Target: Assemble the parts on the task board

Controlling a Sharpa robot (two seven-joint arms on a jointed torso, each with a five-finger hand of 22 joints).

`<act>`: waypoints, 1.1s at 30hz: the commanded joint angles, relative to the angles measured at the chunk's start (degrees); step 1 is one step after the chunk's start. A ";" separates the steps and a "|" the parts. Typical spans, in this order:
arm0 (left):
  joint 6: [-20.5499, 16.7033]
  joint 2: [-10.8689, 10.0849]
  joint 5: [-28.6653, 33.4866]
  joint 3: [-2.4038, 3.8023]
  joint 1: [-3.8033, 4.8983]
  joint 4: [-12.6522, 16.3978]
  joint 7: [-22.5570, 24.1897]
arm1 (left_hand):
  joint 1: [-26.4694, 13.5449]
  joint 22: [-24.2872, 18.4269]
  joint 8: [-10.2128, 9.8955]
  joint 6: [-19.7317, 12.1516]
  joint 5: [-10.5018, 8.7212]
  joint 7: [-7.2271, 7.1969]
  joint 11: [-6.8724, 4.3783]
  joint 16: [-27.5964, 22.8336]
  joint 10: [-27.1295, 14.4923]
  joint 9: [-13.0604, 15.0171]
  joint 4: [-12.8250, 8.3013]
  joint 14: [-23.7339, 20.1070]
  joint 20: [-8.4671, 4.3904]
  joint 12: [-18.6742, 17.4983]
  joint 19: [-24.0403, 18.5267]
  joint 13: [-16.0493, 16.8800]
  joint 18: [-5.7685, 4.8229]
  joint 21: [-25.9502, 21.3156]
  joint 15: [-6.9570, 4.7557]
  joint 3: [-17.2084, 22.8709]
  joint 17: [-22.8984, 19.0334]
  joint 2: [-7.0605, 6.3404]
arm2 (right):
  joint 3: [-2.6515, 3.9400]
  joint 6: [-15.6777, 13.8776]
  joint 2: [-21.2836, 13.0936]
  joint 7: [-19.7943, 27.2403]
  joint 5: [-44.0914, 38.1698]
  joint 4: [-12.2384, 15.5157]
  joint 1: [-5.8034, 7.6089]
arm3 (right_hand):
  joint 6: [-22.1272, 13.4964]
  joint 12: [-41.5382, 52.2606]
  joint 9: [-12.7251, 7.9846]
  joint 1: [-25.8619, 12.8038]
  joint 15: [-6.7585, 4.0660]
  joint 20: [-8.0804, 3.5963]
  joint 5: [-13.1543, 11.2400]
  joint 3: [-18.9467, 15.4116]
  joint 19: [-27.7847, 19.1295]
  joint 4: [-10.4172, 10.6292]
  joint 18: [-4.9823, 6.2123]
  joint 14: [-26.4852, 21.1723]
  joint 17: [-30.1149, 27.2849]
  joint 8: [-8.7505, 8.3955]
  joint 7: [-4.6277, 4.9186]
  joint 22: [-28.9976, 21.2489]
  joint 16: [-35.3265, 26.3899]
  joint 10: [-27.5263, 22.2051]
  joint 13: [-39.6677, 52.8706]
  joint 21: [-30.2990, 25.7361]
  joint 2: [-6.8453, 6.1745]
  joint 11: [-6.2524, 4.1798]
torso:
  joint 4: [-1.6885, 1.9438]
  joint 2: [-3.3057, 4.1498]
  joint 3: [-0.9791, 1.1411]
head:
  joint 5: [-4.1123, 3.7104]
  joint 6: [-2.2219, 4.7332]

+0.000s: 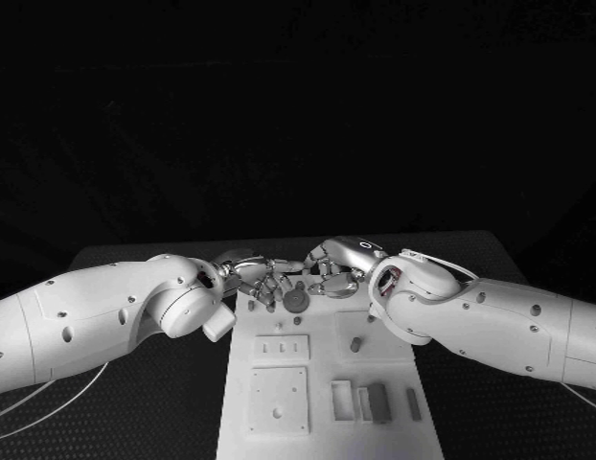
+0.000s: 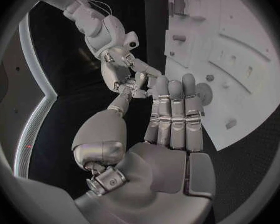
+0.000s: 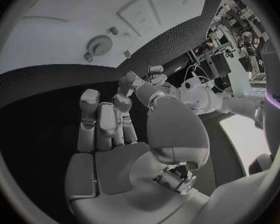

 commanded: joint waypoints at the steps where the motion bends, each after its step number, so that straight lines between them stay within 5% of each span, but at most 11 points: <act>1: 2.93 0.24 -2.95 0.02 0.07 0.51 -2.86 | 0.13 2.61 1.58 0.18 0.09 -1.05 -0.69 4.00 -1.45 4.48 0.61 -0.04 -1.10 4.87 0.37 4.27 0.32 1.80 -1.00 -0.42 0.76 0.72 | 0.02 0.58 0.30 -1.35 -1.95 0.75 -0.31 | 3.38 0.02 2.42 0.27 -0.14 -0.31 0.13 -0.02 0.09 0.07 2.29 0.14 -0.02 1.43 1.99 0.81 -0.09 0.26 -0.08 0.14 0.37 0.03 | 0.05 -0.23 -0.12 | -0.17 -0.23; 2: 2.88 0.27 -3.24 0.02 0.07 0.54 -3.01 | 0.09 4.26 1.60 -0.74 0.29 -1.16 -0.83 6.01 -3.59 7.51 1.27 -1.16 -1.45 7.16 -0.29 6.54 0.14 2.40 -1.34 -0.68 0.49 0.80 | 0.02 0.53 0.42 -1.34 -1.97 0.91 -0.39 | 3.38 0.01 2.42 0.28 -0.14 -0.31 0.13 -0.02 0.09 0.07 2.29 0.13 -0.03 1.43 1.99 0.81 -0.10 0.27 -0.08 0.14 0.38 0.03 | 0.03 -0.22 -0.11 | -0.13 -0.25; 7: 2.58 0.66 -4.07 0.02 0.06 0.46 -3.49 | 0.83 5.55 0.18 -0.94 0.09 -0.97 -0.67 7.61 -4.78 10.52 2.03 -2.33 -1.56 8.35 -1.01 7.49 -0.06 2.27 -1.27 -0.77 -1.43 0.07 | 0.02 0.22 0.68 -1.40 -2.51 1.72 -0.45 | 3.36 -0.01 2.43 0.31 -0.15 -0.33 0.13 -0.02 0.10 0.06 2.29 0.19 0.07 1.41 2.00 0.80 -0.08 0.27 -0.09 0.13 0.39 0.04 | 0.03 -0.12 0.07 | -0.05 -0.45; 15: 2.39 1.01 -4.41 0.01 0.05 0.59 -4.25 | 2.66 5.57 -3.80 -1.72 0.10 0.08 0.40 7.60 -6.54 11.56 1.61 -4.41 -0.66 6.97 -2.66 6.19 -0.32 0.42 -0.24 -0.91 -5.19 0.29 | 0.02 -0.26 0.74 -1.64 -2.75 2.46 -0.61 | 3.37 -0.03 2.44 0.34 -0.16 -0.35 0.13 -0.03 0.12 0.05 2.29 0.24 0.11 1.40 2.01 0.78 -0.07 0.28 -0.10 0.12 0.40 0.04 | -0.01 -0.10 0.04 | 0.12 -0.62; 33: 3.77 1.18 -5.11 -0.04 0.04 0.70 -5.14 | 3.90 5.95 -5.87 -0.32 0.09 -0.13 0.24 9.45 -6.02 13.08 0.33 -4.50 -0.64 7.19 -1.89 5.67 -0.20 -0.18 -0.32 -1.65 -7.68 1.23 | 0.03 -0.42 0.98 -2.40 -3.26 3.55 -0.81 | 3.43 -0.07 2.48 0.45 -0.19 -0.43 0.13 -0.04 0.21 0.04 2.29 0.38 0.22 1.40 2.02 0.75 -0.04 0.33 -0.12 0.12 0.34 0.04 | -0.03 -0.09 0.01 | 0.17 -0.88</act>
